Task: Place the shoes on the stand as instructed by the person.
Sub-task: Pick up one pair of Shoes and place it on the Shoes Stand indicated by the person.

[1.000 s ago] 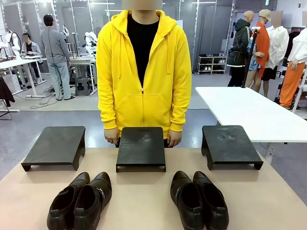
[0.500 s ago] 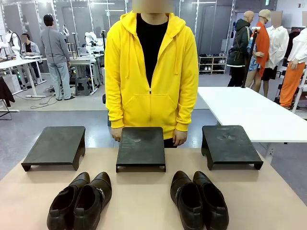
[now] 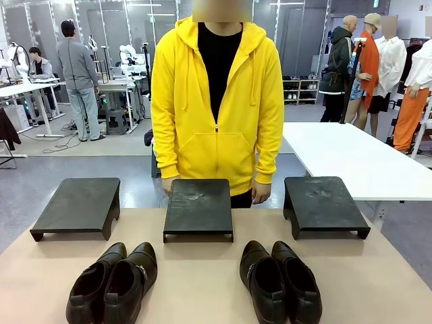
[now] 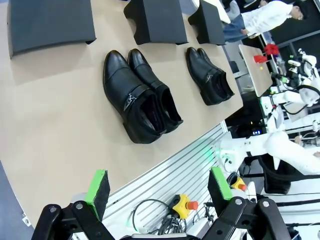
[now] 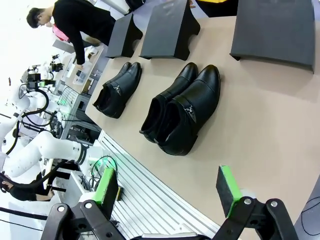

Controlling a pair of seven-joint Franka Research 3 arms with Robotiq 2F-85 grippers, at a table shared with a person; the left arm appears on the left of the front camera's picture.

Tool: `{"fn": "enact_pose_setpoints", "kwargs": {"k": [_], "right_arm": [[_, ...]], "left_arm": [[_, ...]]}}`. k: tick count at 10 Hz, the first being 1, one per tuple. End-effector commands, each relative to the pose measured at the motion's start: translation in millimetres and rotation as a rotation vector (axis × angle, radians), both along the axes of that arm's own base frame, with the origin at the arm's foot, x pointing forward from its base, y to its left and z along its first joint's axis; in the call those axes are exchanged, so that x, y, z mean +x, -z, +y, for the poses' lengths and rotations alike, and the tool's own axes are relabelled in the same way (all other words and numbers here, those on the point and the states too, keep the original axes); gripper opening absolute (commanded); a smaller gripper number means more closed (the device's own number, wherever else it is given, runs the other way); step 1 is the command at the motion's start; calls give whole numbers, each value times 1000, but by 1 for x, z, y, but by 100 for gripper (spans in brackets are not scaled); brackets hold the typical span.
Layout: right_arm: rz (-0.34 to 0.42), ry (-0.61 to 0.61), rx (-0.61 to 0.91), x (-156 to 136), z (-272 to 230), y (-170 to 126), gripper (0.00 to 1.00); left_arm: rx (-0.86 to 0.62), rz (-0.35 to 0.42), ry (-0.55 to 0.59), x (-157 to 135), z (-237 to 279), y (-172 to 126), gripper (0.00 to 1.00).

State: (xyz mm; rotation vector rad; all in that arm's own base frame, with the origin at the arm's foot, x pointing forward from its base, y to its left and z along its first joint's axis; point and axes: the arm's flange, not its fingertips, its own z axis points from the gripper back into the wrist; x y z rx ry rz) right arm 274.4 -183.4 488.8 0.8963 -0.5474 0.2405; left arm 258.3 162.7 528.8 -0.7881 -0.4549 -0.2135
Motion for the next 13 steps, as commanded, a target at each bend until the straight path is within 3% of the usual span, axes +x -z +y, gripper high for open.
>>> {"fn": "enact_pose_setpoints", "kwargs": {"k": [1,13], "right_arm": [[-24,8,18,-1,0,6,100],[0,0,0,0,0,0,100]], "left_arm": [[1,-30,17,0,-3,-1,100],[1,-3,2,0,-1,-1,100]]}}
